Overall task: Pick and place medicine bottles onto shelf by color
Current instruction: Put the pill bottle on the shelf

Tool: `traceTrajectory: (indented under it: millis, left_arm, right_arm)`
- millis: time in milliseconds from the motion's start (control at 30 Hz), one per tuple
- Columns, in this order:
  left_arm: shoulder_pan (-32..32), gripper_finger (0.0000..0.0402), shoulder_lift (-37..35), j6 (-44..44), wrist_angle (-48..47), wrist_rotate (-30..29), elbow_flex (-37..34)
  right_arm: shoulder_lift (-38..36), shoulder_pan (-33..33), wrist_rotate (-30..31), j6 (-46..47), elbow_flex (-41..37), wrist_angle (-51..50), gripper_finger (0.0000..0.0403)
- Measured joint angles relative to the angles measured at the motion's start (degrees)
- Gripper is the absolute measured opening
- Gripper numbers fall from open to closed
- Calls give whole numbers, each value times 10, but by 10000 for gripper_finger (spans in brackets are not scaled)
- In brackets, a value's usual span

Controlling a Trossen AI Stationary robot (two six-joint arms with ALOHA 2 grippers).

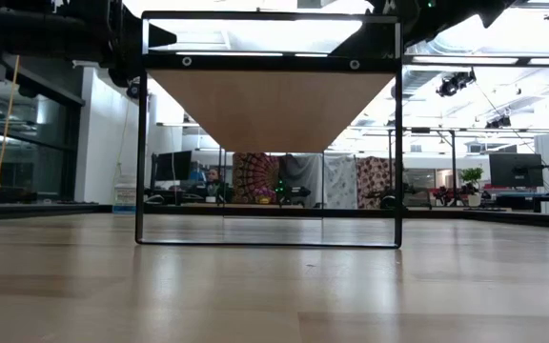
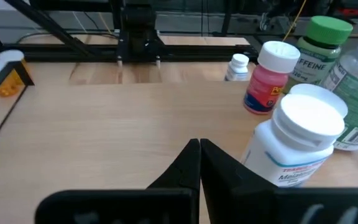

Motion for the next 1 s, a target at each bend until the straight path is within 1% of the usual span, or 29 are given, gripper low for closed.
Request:
traceTrajectory:
  millis: [300, 400, 500, 600, 700, 767, 833, 900, 933, 1000]
  left_arm:
    - [0, 275, 0, 0, -11, 0, 0]
    - [0, 275, 0, 0, -17, 5, 0]
    - [0, 275, 0, 0, -21, 5, 0]
    - [0, 275, 0, 0, -18, 5, 0]
    - [0, 275, 0, 0, -17, 5, 0]
    - [0, 275, 0, -5, -17, -1, 0]
    - [0, 275, 0, -25, -18, -32, 0]
    - [1, 275, 3, -61, -30, -99, 0]
    - [2, 275, 5, -80, -49, -139, 1]
    - [11, 275, 12, -114, -123, -210, 14]
  right_arm:
    - [0, 0, 0, -18, -1, 5, 0]
    - [-18, -1, -2, -35, -39, 79, 0]
    - [-72, -16, -7, -34, -105, 166, 0]
    - [-147, -40, -4, -8, -171, 226, 0]
    - [-214, -60, -5, 28, -222, 252, 0]
    - [-247, -69, -5, 44, -240, 253, 0]
    - [-267, -74, -5, 54, -249, 248, 0]
    - [-273, -76, -5, 57, -251, 249, 0]
    - [-274, -76, -5, 57, -252, 248, 0]
    - [-269, -76, -5, 56, -252, 248, 0]
